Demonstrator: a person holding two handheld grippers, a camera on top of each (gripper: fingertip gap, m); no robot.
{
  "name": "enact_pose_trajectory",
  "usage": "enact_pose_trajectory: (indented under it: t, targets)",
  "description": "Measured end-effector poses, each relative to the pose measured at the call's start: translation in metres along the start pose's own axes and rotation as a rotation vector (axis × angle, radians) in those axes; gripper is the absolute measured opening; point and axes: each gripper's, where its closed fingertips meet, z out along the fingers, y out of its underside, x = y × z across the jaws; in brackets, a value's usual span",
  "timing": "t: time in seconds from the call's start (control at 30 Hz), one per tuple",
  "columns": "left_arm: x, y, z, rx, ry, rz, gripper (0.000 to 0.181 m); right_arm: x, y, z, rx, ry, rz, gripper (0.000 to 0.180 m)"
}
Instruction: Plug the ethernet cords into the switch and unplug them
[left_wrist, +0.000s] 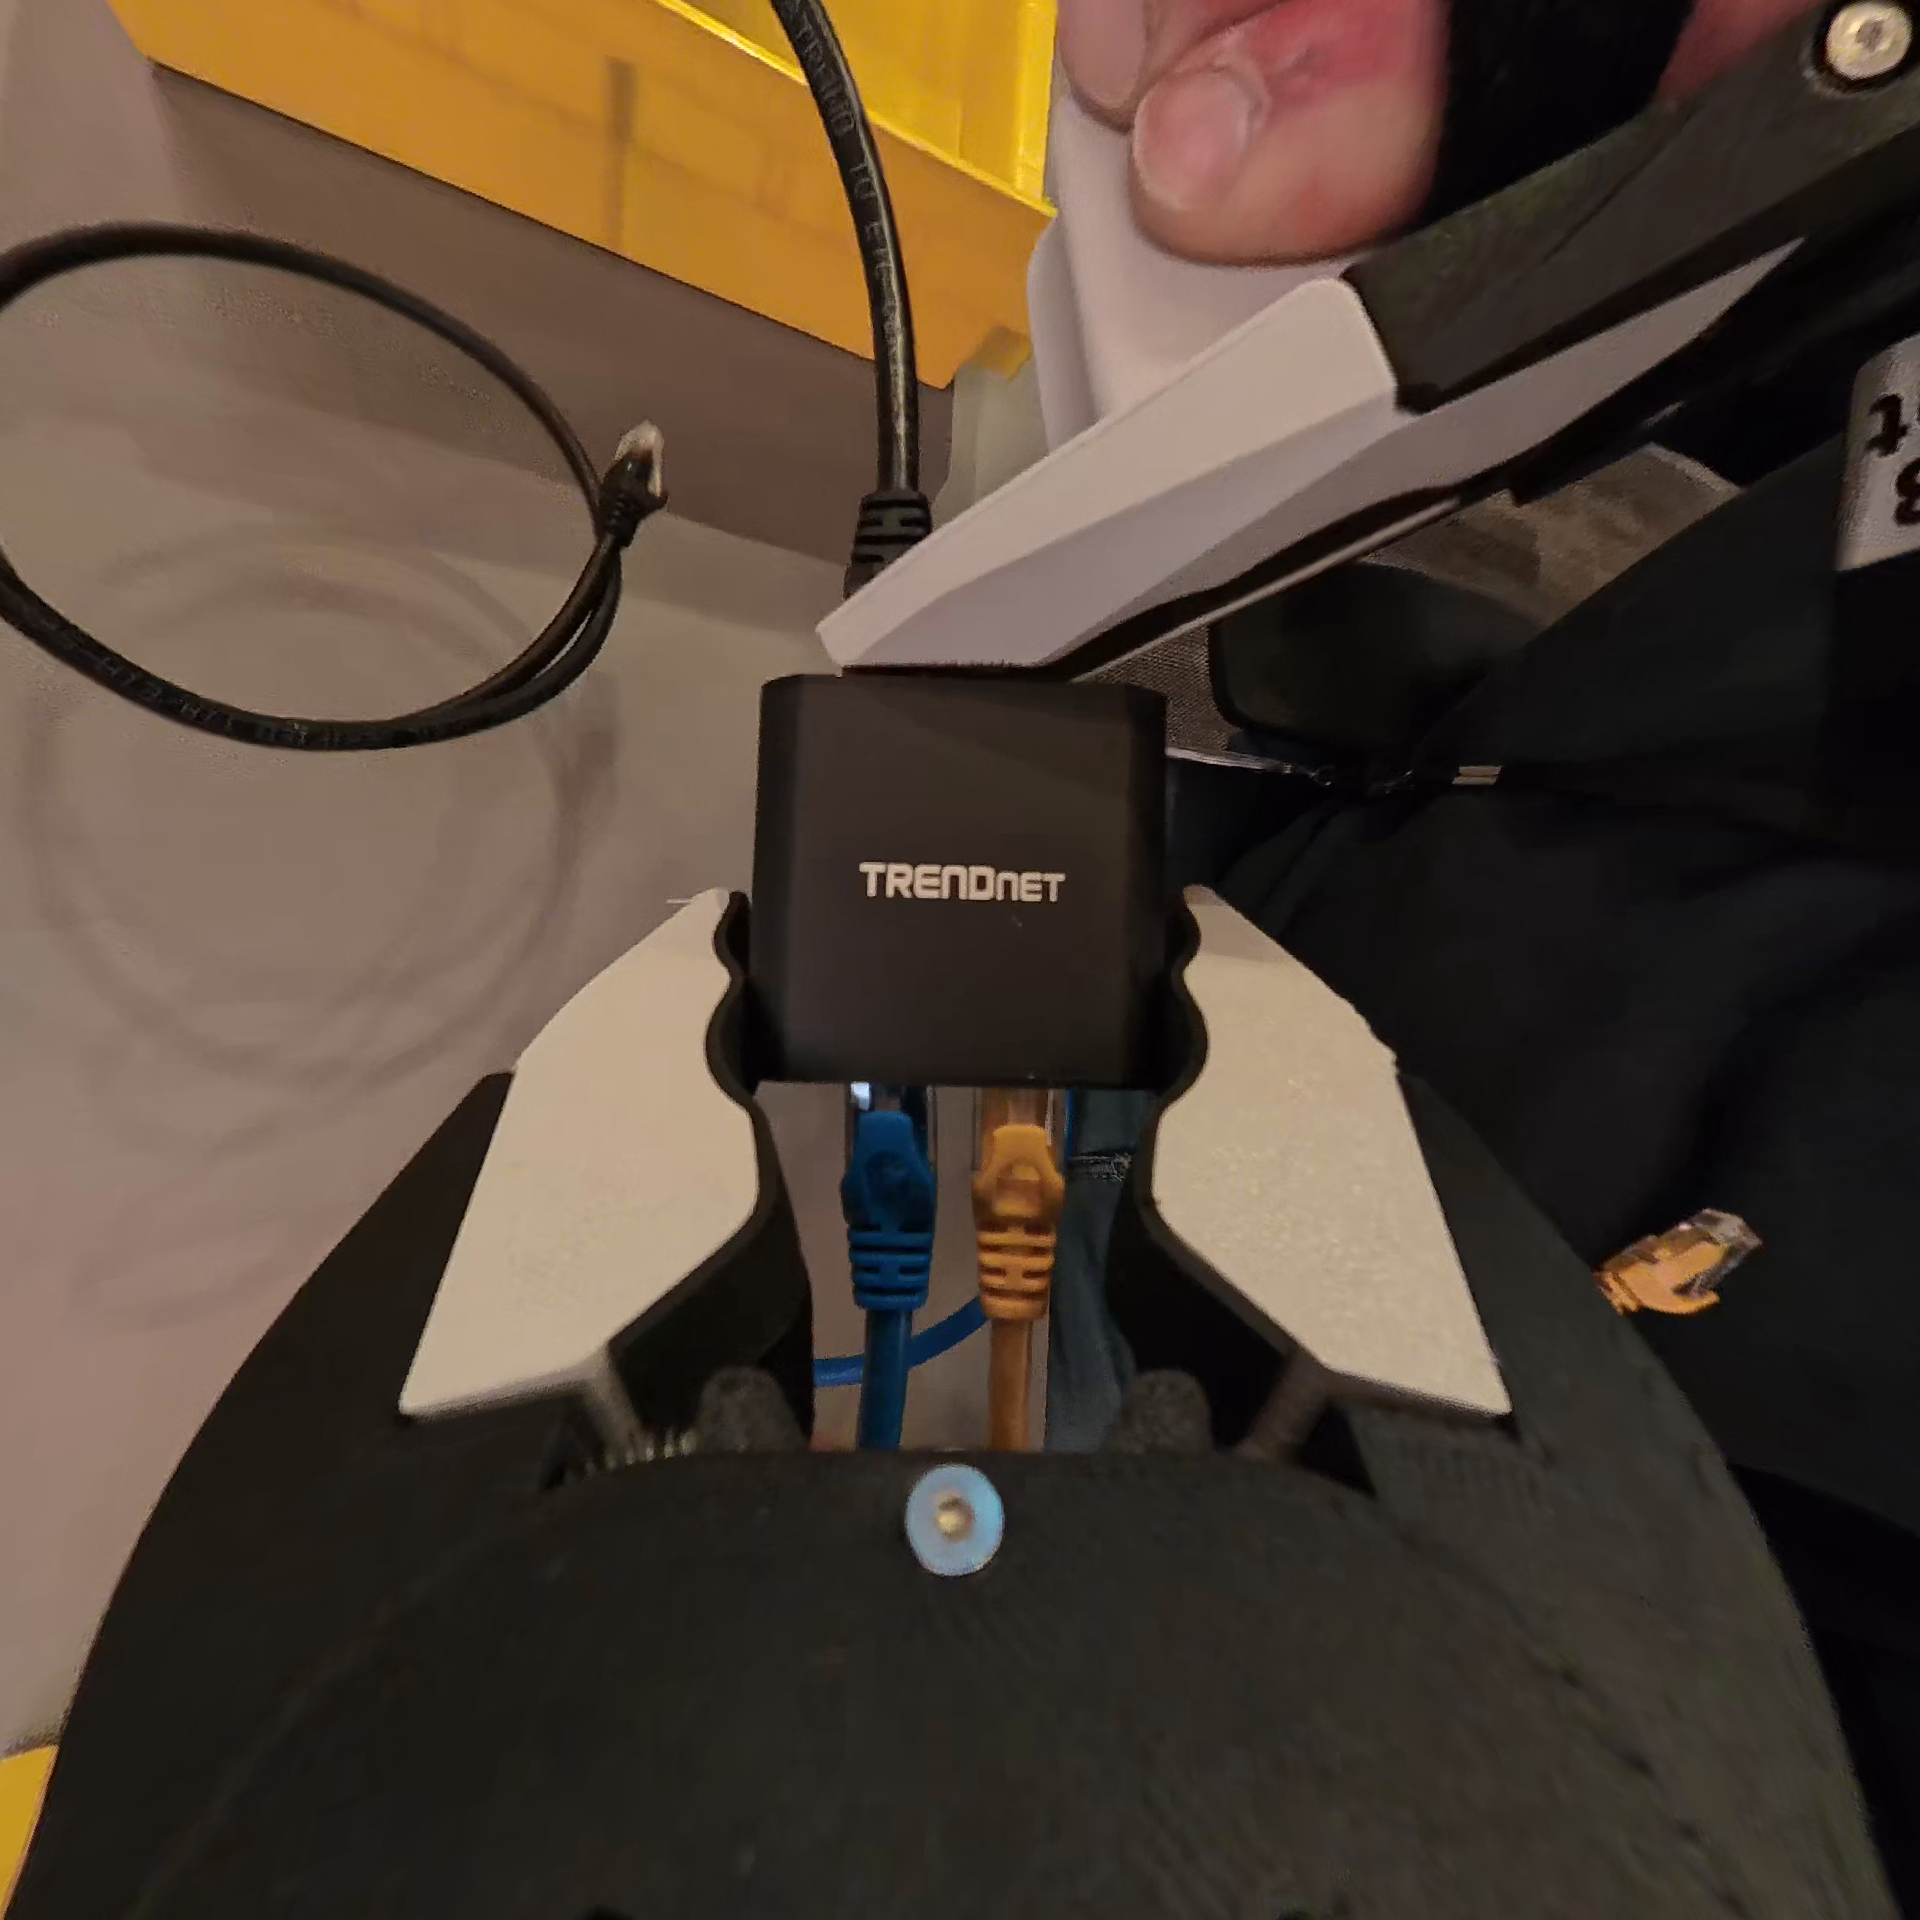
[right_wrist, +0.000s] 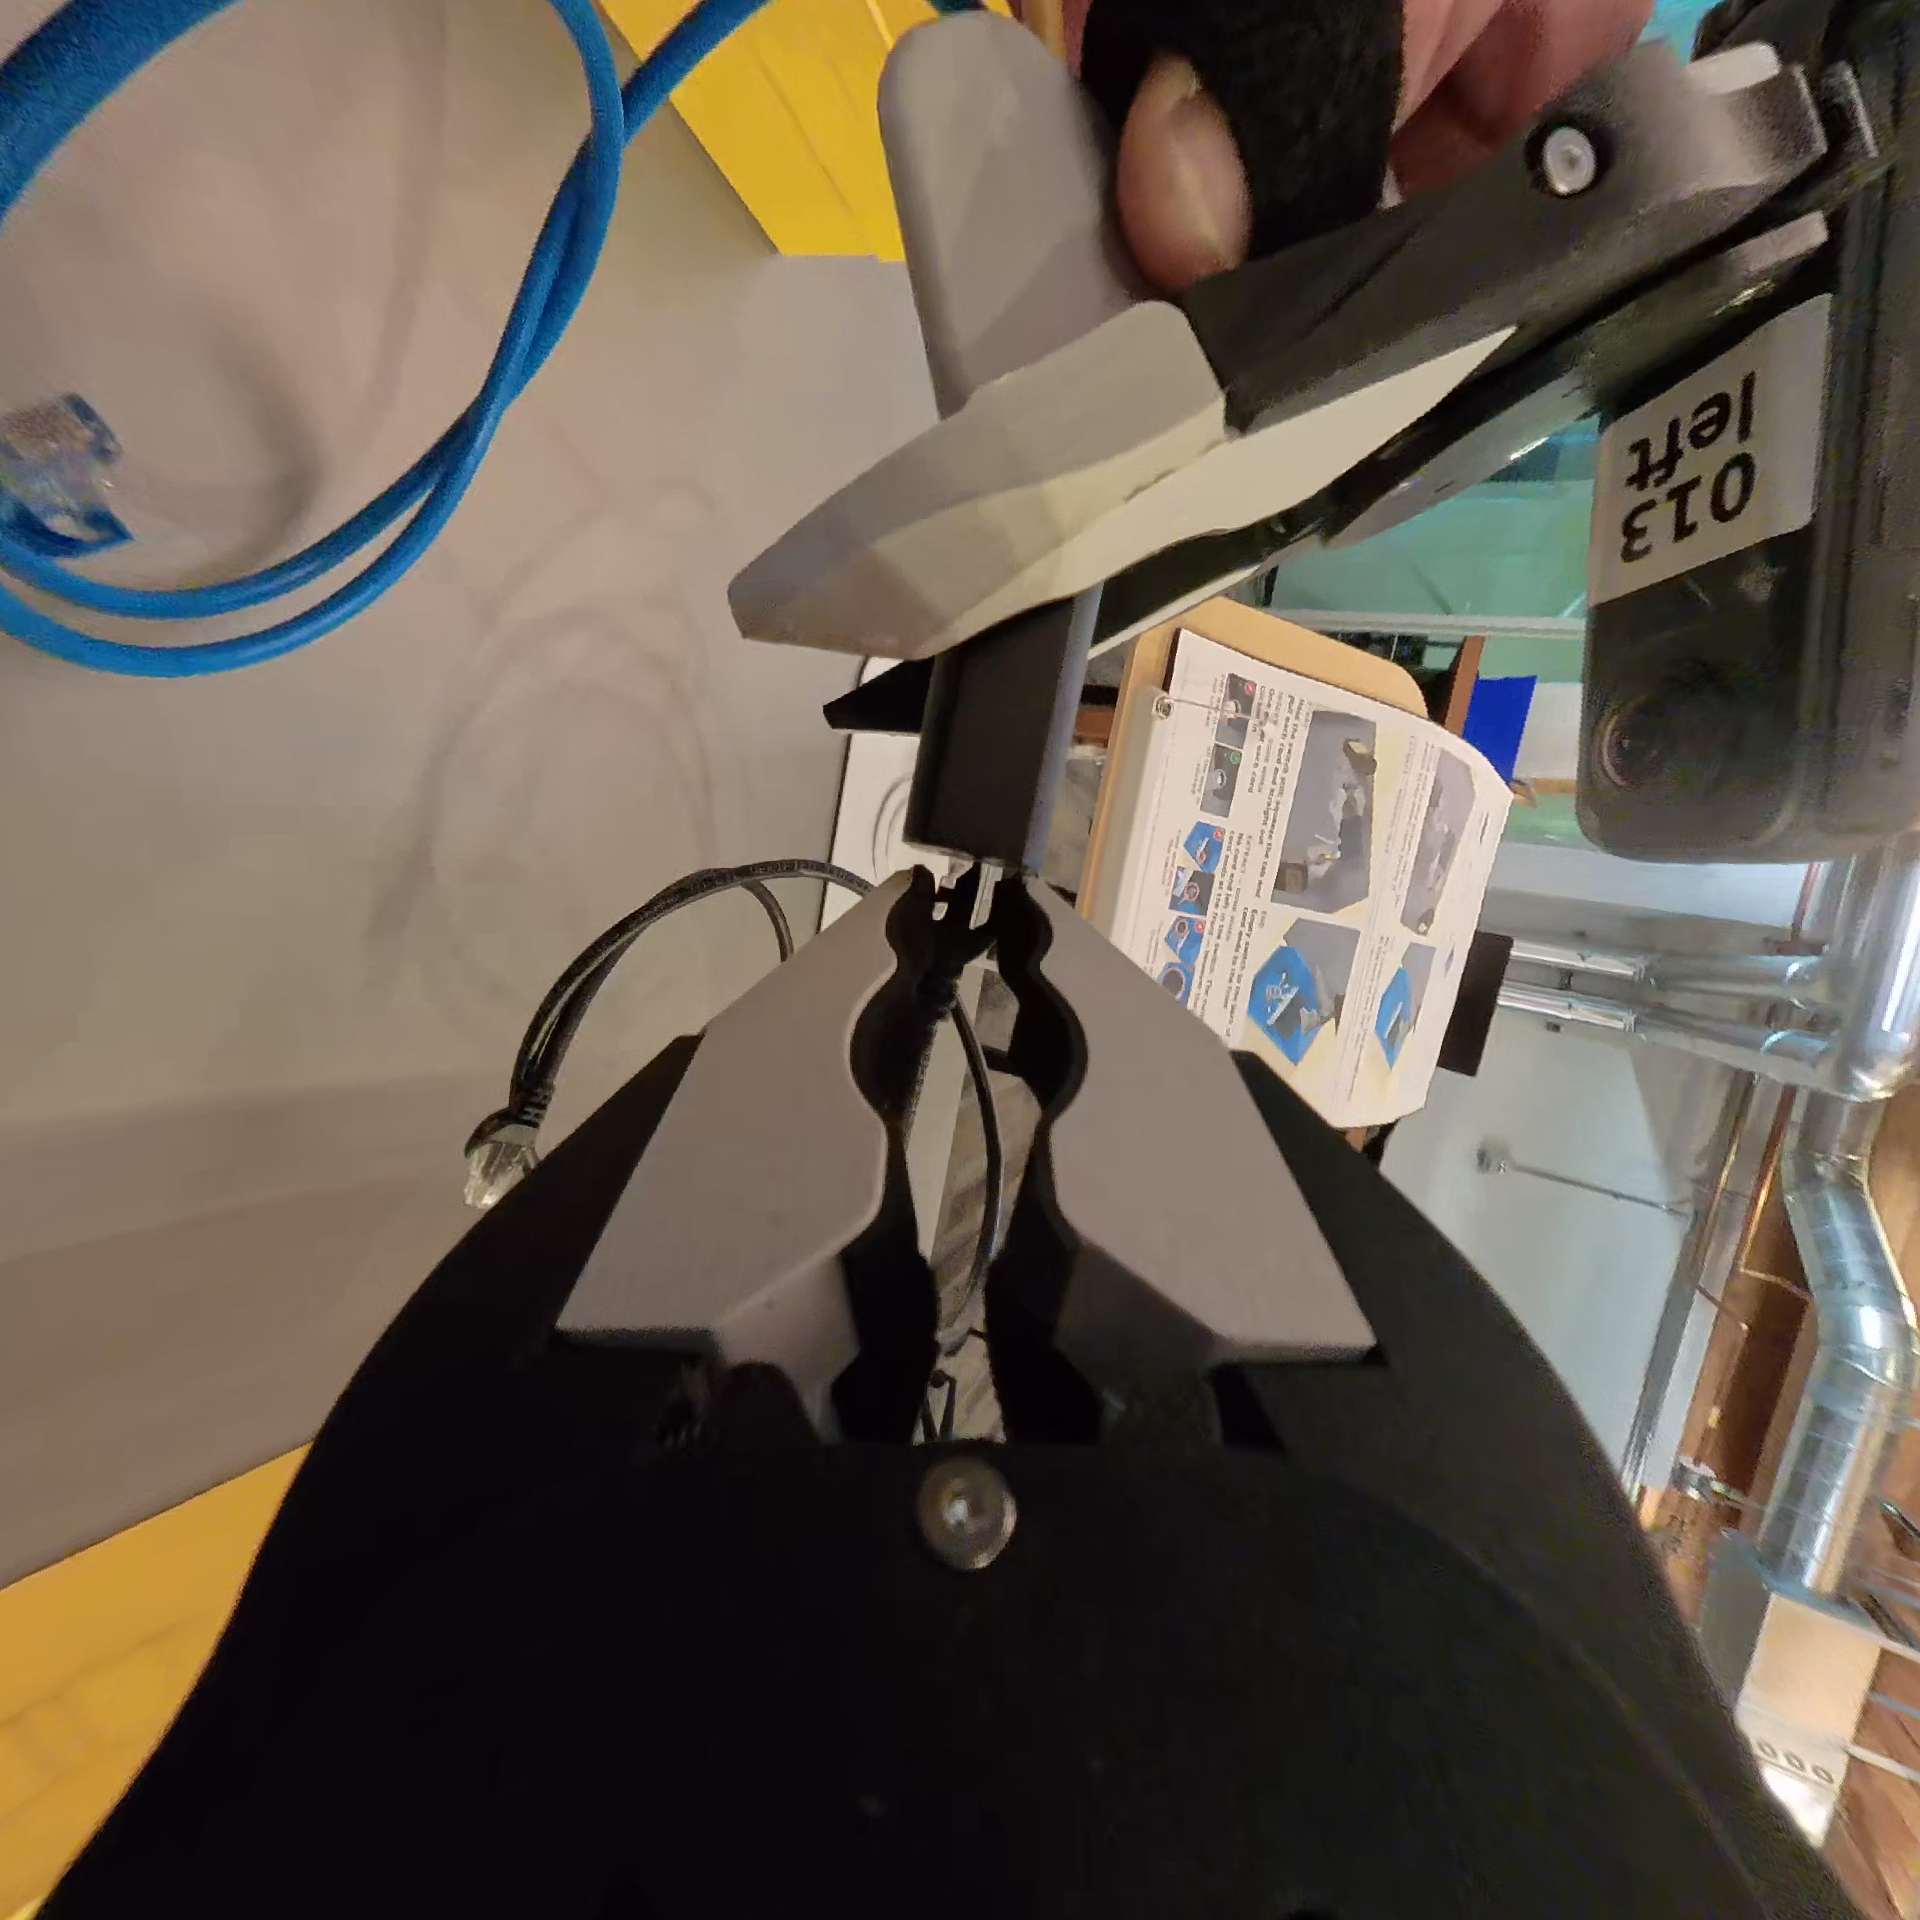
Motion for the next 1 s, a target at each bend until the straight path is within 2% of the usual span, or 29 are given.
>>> enact_pose_trajectory:
  t: [0.2,0.23,0.33,0.43,0.6,0.73,1.0]
  targets:
    - [0.009,0.000,0.000,0.023,0.022,0.001,0.074,0.000,0.000,-0.012,0.071,-0.041,0.112,0.009]
    - [-0.007,0.009,-0.005,-0.012,-0.067,-0.004,0.074,0.001,0.012,-0.012,0.031,-0.041,0.107,0.010]
    - [-0.013,0.011,-0.029,0.099,-0.021,-0.084,0.074,0.003,0.036,-0.019,0.045,-0.053,0.179,0.009]
    - [-0.006,0.006,-0.033,0.094,-0.055,-0.025,0.074,0.010,0.027,-0.027,0.117,-0.067,0.259,0.010]
    - [-0.012,0.016,-0.028,0.090,-0.108,-0.011,0.074,0.038,0.050,-0.051,0.115,0.014,0.386,0.010]
    - [-0.012,0.022,-0.026,0.096,-0.151,0.008,0.073,0.065,0.072,-0.079,0.101,0.089,0.473,0.011]
    - [-0.017,0.034,-0.028,0.134,-0.187,-0.005,0.073,0.098,0.135,-0.163,-0.074,0.260,0.582,0.011]
